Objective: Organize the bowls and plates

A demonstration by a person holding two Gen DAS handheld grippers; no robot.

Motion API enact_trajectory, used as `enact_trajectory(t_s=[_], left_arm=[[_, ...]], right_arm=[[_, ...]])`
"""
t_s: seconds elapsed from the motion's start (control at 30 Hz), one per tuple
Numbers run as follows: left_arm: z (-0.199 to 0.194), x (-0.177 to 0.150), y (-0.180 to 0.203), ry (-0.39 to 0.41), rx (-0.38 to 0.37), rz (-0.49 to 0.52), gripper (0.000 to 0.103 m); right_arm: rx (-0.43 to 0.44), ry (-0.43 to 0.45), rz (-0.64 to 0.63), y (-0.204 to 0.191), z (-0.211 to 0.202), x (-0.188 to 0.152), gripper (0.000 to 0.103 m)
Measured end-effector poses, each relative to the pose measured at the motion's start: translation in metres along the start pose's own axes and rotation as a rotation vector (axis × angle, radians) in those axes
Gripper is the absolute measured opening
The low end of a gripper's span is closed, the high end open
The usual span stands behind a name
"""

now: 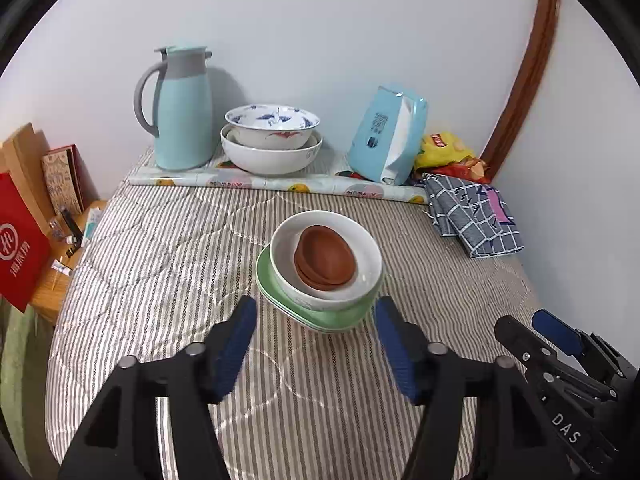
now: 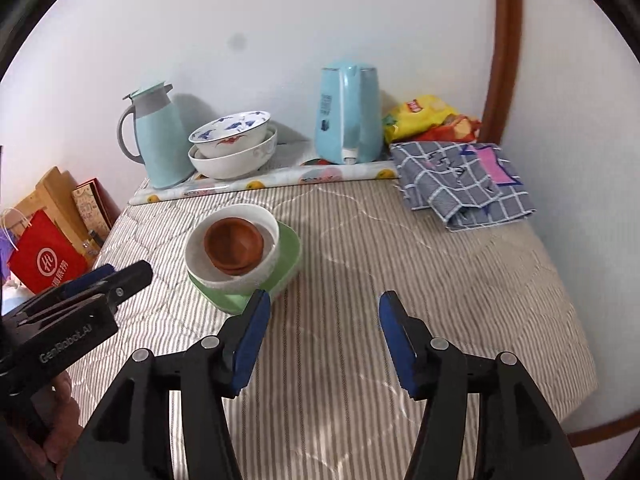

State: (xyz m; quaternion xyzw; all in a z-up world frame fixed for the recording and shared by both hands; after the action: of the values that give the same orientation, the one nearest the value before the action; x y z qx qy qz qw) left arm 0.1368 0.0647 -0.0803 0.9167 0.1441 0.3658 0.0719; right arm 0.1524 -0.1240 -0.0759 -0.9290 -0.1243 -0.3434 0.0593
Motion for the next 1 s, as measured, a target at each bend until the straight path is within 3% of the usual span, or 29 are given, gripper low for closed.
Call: enact_trajectory(t_s=[0.13, 0.27, 0.47, 1.0], left_arm=[[-0.013, -0.011, 0.006, 0.011, 0.009, 0.022, 0.075], [-0.025, -0.021, 0.013, 0.022, 0.007, 0.038, 0.077], [-0.038, -0.036, 0.019, 0.036, 0.015, 0.04, 0.085], [-0.06, -0.049, 0.038, 0.089, 0.019, 0.067, 0.09]], right_arm=[[0.003, 0.006, 0.018, 0.004, -0.012, -0.012, 0.057], [0.005, 0.03, 0.025, 0.008, -0.028, -0.023, 0.078], [-0.004, 0.054, 0.047, 0.018, -0.048, -0.037, 0.088], [-0.056, 0.1, 0.064, 0.043, -0.08, -0.053, 0.092]])
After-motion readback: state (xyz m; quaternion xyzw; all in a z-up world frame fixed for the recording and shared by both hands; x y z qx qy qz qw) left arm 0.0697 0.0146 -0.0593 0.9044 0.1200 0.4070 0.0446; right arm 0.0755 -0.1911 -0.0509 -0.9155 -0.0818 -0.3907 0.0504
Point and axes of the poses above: each gripper's, at about its wrist camera, not at the fingertips, and z roughly the way its jaws point, y to its right, x to its top, the point moved 9 cm from there along z, roughly the way its jaws point, and after that the axes turned 6 degrees about -z, right-handed, at the moved point
